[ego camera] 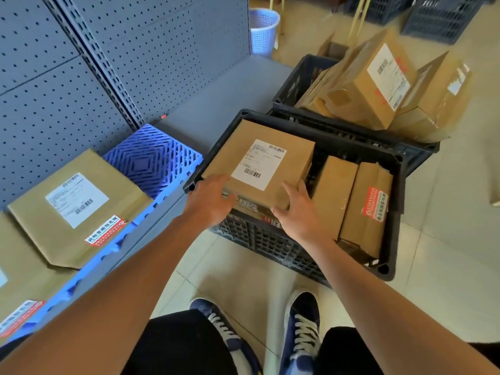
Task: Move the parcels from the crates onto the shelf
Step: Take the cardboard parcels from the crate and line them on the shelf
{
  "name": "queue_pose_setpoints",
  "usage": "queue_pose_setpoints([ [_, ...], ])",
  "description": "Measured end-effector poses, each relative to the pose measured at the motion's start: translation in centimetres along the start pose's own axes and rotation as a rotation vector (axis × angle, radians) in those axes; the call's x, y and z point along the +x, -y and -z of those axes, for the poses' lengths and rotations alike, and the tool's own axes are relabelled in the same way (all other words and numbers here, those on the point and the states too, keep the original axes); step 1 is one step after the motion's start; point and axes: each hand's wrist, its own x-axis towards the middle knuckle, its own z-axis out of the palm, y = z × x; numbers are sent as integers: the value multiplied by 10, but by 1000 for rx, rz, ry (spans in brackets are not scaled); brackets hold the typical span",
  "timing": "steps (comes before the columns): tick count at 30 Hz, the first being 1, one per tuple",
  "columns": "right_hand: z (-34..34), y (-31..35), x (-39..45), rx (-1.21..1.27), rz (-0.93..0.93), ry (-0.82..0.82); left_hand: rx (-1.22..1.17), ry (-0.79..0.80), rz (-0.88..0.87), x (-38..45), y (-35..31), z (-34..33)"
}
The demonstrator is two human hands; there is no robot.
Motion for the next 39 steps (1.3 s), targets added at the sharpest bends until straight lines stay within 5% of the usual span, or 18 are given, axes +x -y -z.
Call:
queue_pose_setpoints([
  [23,-14,-20,27,273,-176,-33,-57,-64,44,29,22,-15],
  [30,9,-14,18,437,-158,-42,-376,-87,208,35,16,5],
  [39,45,-9,-12,407,-5,-13,-620,-148,213,18,0,21],
])
